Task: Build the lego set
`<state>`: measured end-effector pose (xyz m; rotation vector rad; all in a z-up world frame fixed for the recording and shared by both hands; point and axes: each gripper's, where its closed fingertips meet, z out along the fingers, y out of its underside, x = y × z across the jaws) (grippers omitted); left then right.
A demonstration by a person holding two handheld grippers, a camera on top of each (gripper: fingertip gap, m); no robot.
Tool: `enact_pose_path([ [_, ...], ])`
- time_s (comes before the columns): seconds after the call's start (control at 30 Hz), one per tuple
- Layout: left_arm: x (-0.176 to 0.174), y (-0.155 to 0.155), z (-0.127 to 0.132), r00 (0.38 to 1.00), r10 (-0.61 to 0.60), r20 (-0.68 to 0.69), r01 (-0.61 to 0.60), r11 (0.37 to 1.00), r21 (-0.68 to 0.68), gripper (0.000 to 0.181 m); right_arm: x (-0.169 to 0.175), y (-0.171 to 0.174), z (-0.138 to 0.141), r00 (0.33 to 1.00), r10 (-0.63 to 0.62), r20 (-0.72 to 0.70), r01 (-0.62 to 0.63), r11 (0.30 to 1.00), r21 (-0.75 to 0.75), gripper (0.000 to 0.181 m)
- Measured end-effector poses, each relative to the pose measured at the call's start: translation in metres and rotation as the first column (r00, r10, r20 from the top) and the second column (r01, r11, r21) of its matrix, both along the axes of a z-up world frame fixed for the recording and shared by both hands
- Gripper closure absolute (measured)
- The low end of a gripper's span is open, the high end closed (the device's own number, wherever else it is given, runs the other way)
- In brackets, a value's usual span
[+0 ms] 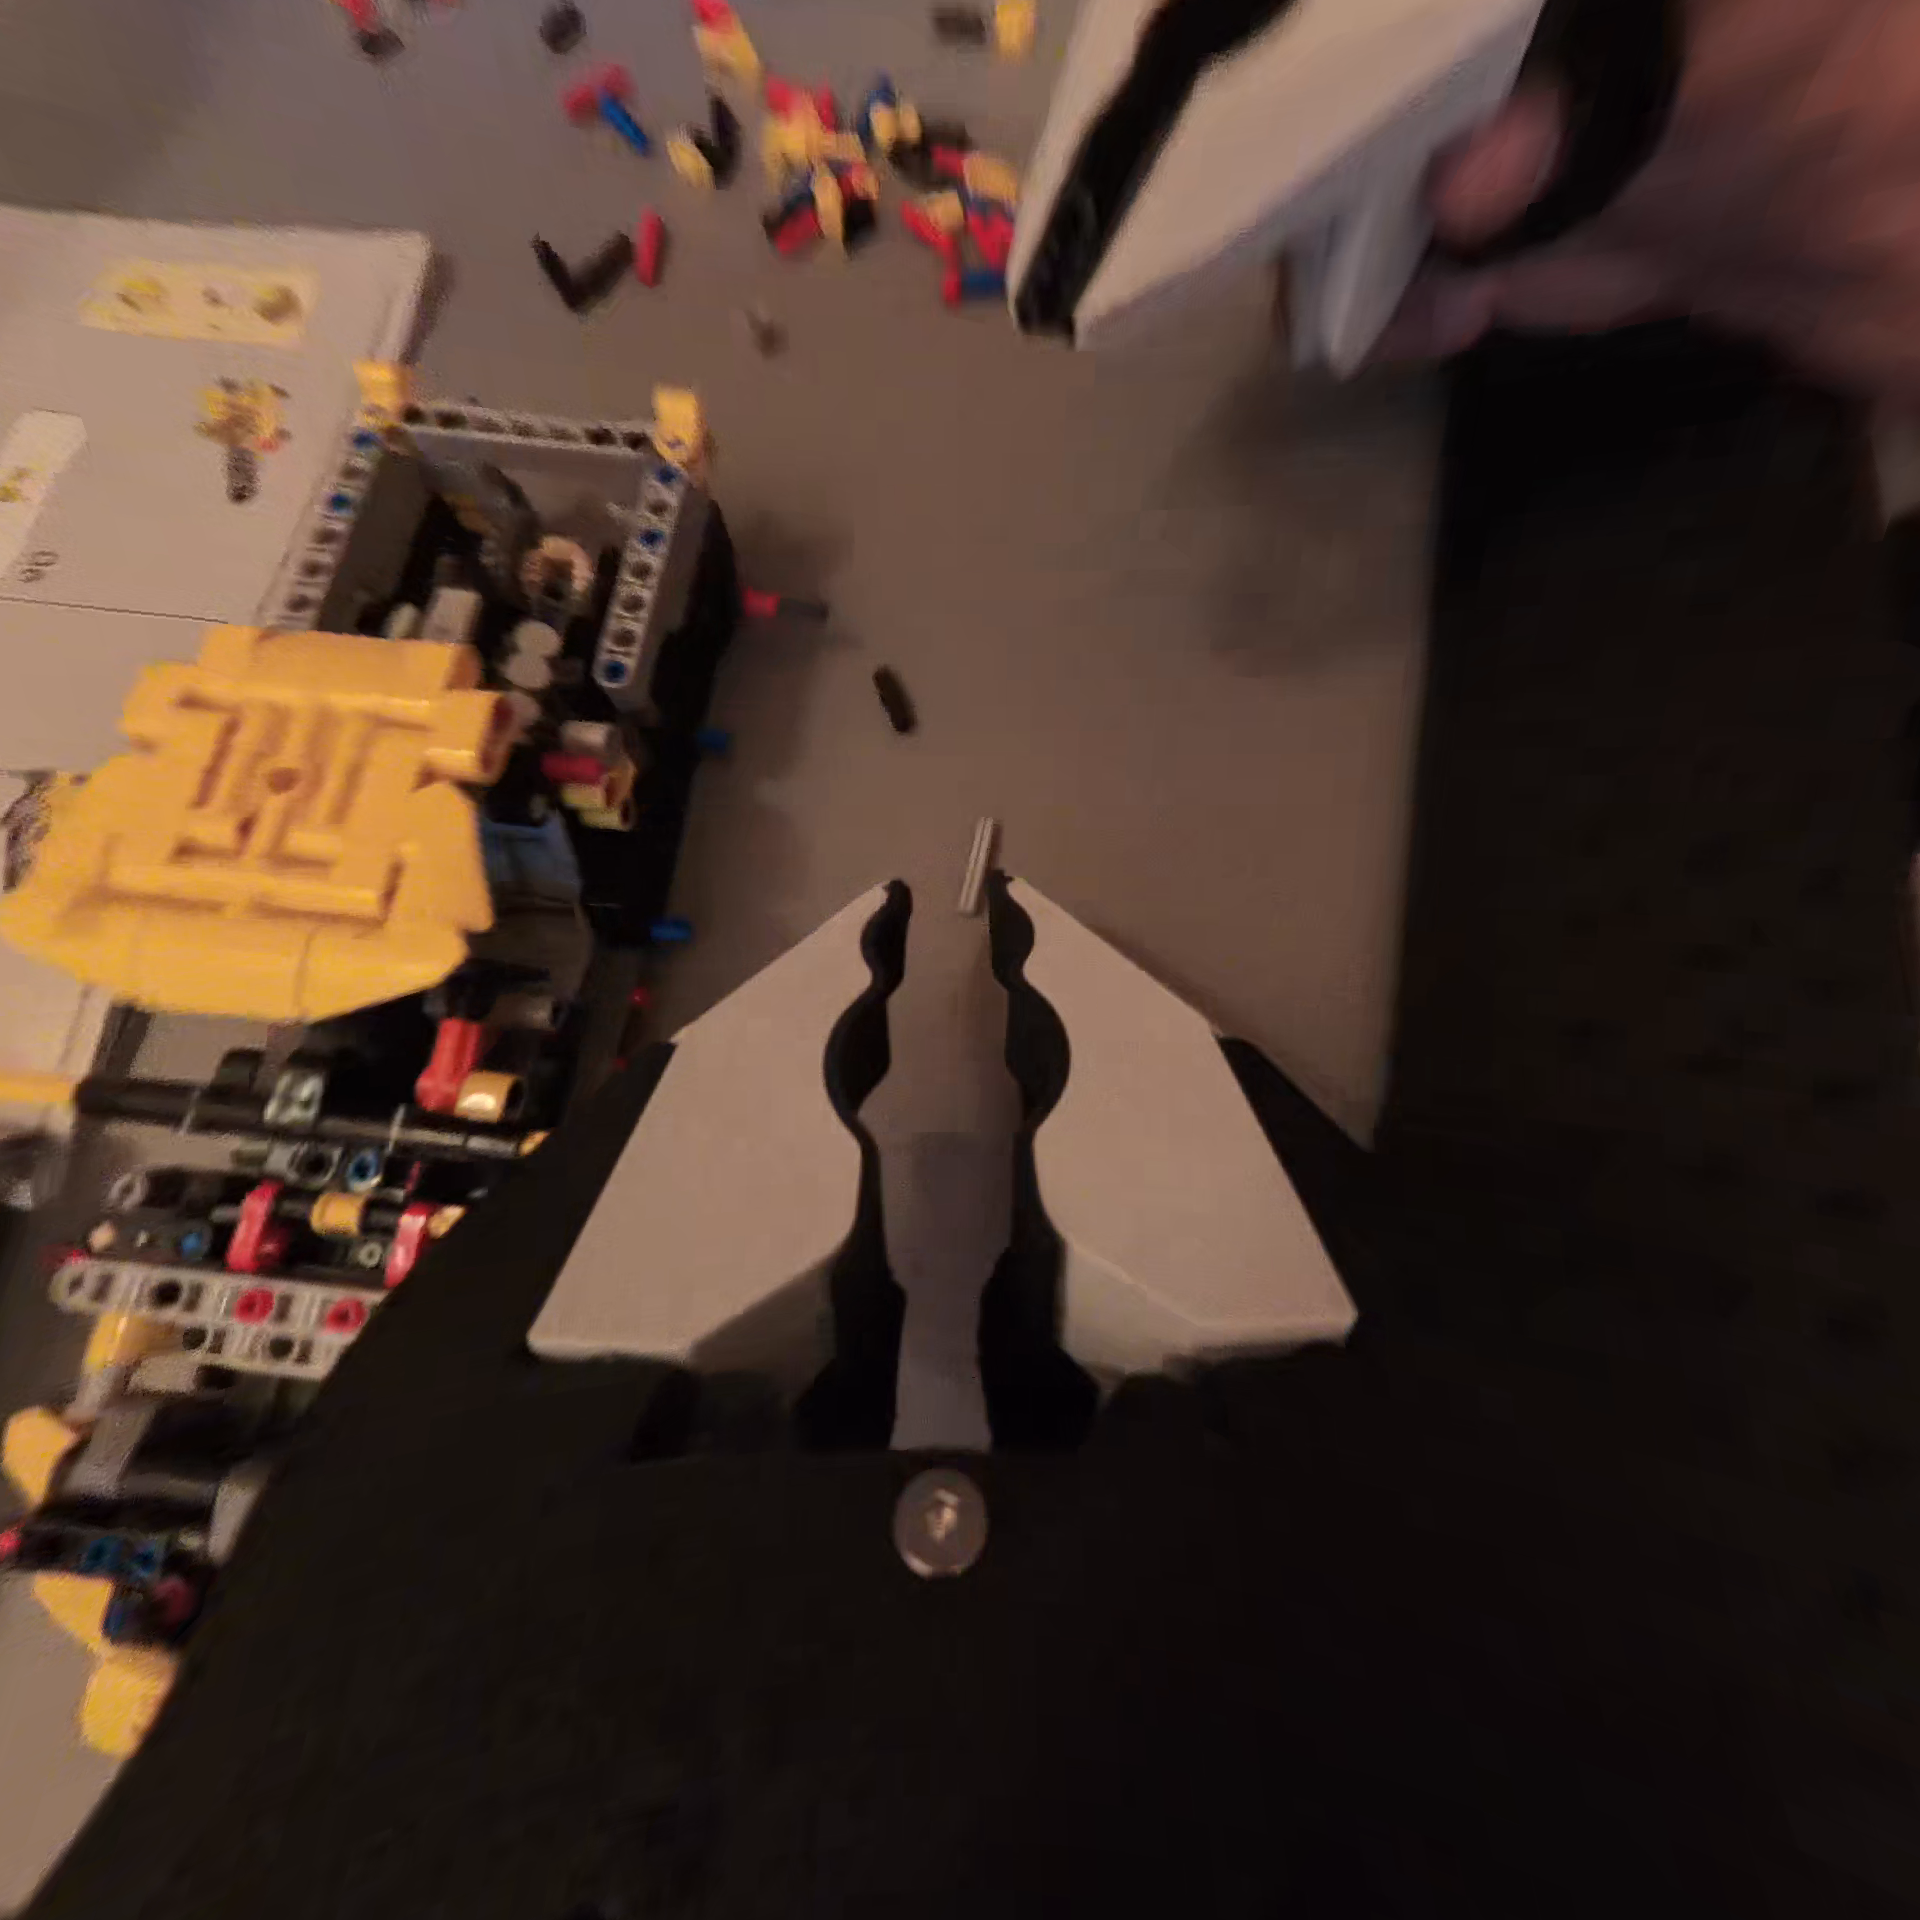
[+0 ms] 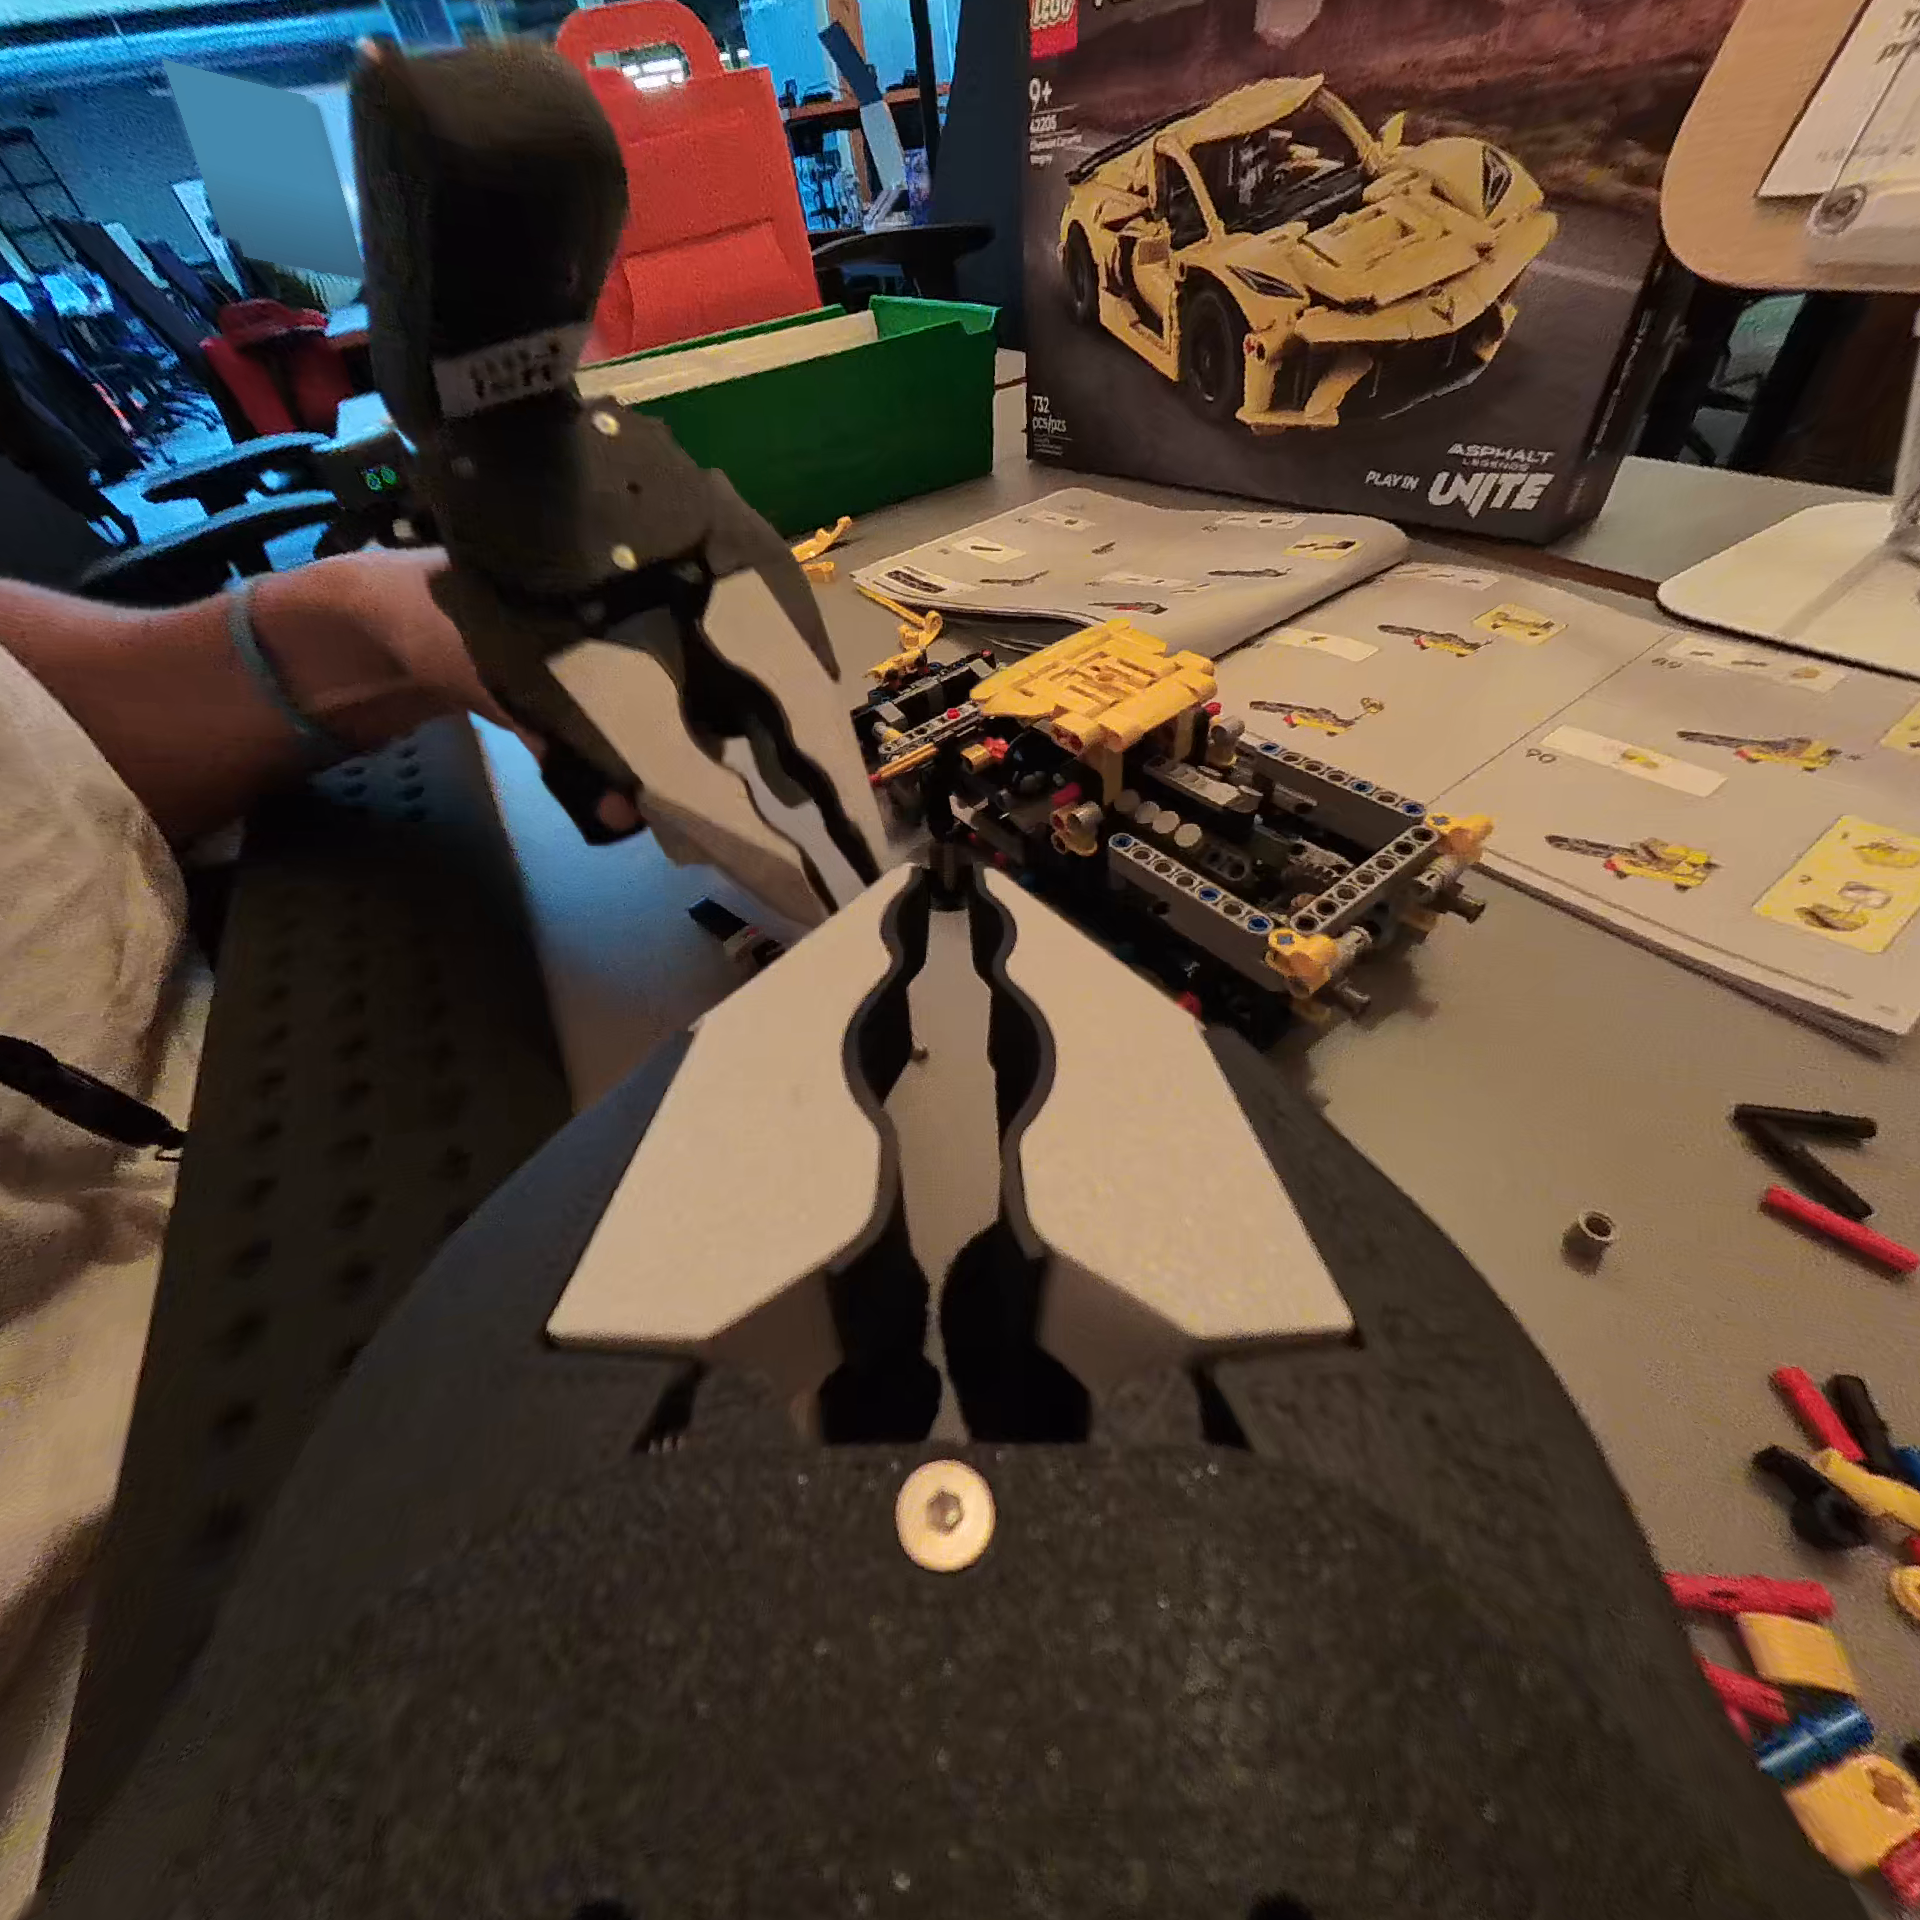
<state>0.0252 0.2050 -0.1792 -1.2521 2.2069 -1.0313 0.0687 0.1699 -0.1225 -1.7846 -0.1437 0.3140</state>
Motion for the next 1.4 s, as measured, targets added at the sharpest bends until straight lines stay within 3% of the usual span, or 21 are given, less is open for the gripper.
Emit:
enact_pose_path([
  [0.13,0.003,-0.014,-0.017,0.991,-0.087,-0.104,0.086,0.996,-0.021,0.164,-0.003,0.0,-0.001,1.0,0.024,-0.002,-0.024,1.0,0.0,0.175],
  [0.63,0.011,-0.022,-0.027,0.981,-0.119,-0.153,0.121,0.993,0.003,0.181,-0.007,0.004,-0.016,0.999,0.043,0.011,-0.042,0.996,-0.072,0.175],
  [0.7,0.013,-0.019,-0.015,0.991,-0.11,-0.073,0.108,0.994,-0.032,0.181,-0.009,0.005,-0.019,0.999,0.051,0.016,-0.05,0.995,-0.087,0.175],
  [0.8,0.009,-0.017,0.038,0.978,-0.101,0.183,0.132,0.977,-0.166,0.181,-0.02,0.009,-0.015,0.996,0.089,-0.003,-0.089,0.993,-0.073,0.175],
  [0.87,-0.001,-0.007,0.084,0.931,-0.021,0.363,0.151,0.931,-0.333,0.181,-0.033,0.017,-0.005,0.991,0.121,-0.055,-0.123,0.992,-0.038,0.175],
  [0.93,-0.008,0.016,0.1,0.912,0.08,0.402,0.104,0.904,-0.415,0.181,-0.034,0.024,-0.011,0.996,0.094,0.013,-0.092,0.993,-0.069,0.175],
  [0.97,-0.012,0.021,0.094,0.923,0.08,0.377,0.081,0.916,-0.392,0.181,-0.026,0.026,-0.021,0.995,0.061,0.075,-0.052,0.991,-0.121,0.175],
  [1.03,-0.019,0.018,0.054,0.987,0.0,0.161,0.047,0.955,-0.293,0.181,-0.015,0.026,-0.032,0.997,0.02,0.076,-0.007,0.987,-0.161,0.175],
  [1.1,-0.018,0.012,0.022,1.0,-0.022,-0.008,0.02,0.984,-0.179,0.173,-0.003,0.026,-0.028,0.992,-0.041,0.116,0.058,0.988,-0.142,0.175],
  [1.13,-0.016,0.005,0.015,0.998,-0.041,-0.042,0.034,0.989,-0.143,0.164,0.003,0.025,-0.024,0.987,-0.075,0.141,0.092,0.989,-0.114,0.175],
  [1.23,0.0,-0.002,0.006,0.995,-0.056,-0.085,0.057,0.998,0.011,0.163,0.013,0.019,-0.026,0.984,-0.115,0.137,0.131,0.985,-0.113,0.175],
  [1.4,-0.001,-0.014,-0.018,0.949,-0.164,-0.27,0.203,0.971,0.125,0.161,0.011,0.014,-0.021,0.989,-0.104,0.105,0.113,0.99,-0.089,0.175],
])
